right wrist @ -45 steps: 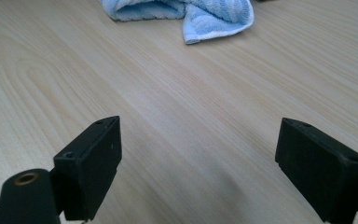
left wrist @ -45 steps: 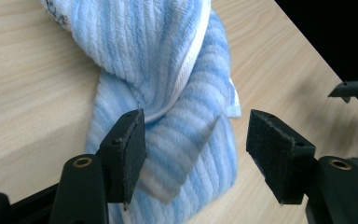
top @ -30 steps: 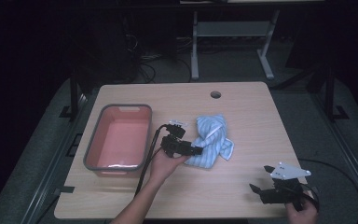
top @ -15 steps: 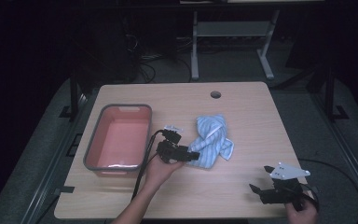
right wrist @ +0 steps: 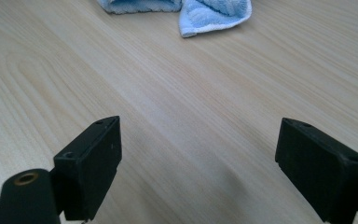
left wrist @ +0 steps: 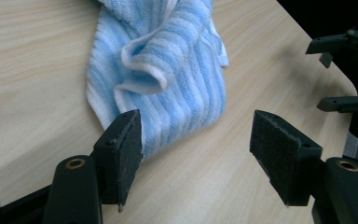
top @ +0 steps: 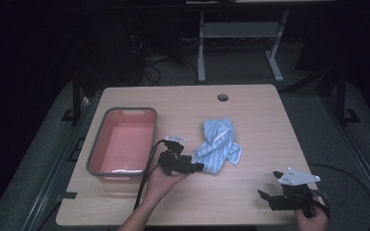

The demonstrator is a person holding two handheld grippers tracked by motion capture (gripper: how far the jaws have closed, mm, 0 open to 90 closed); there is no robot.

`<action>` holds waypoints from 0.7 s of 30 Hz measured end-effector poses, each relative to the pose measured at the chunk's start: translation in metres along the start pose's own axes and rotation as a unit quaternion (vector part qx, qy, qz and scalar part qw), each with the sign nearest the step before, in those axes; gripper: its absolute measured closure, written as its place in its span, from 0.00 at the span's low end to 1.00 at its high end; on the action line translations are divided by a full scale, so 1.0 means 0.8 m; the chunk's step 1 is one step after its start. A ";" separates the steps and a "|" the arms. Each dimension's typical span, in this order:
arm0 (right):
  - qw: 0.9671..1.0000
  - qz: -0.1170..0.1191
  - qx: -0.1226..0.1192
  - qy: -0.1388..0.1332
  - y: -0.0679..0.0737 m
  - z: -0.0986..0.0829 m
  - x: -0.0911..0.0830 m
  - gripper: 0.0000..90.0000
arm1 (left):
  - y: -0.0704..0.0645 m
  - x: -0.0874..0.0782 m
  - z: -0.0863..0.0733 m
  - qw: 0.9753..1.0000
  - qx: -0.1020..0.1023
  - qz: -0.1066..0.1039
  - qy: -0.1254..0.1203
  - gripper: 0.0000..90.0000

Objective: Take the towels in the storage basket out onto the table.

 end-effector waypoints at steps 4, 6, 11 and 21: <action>1.000 0.000 0.000 0.001 0.000 0.000 0.000 0.15 | -0.001 -0.004 -0.007 1.000 0.008 -0.002 0.002 0.37; 1.000 0.001 0.000 0.002 0.001 0.000 0.001 0.15 | -0.002 -0.006 -0.010 1.000 0.005 -0.006 0.001 0.37; 1.000 0.001 0.000 0.001 0.001 0.000 0.002 0.15 | -0.006 -0.010 -0.018 1.000 0.014 -0.007 0.001 0.35; 1.000 -0.002 0.001 0.002 0.000 0.000 0.001 0.15 | -0.018 -0.014 -0.029 1.000 0.027 -0.010 -0.001 0.31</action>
Point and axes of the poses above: each handheld gripper's, and its own axes: x roughly forward along the jaws, z roughly out of its top, y roughly to its left, the point moved 5 cm from there along x, roughly forward along the jaws, and after that the axes turned 14 degrees about z, right-handed, at the moved point
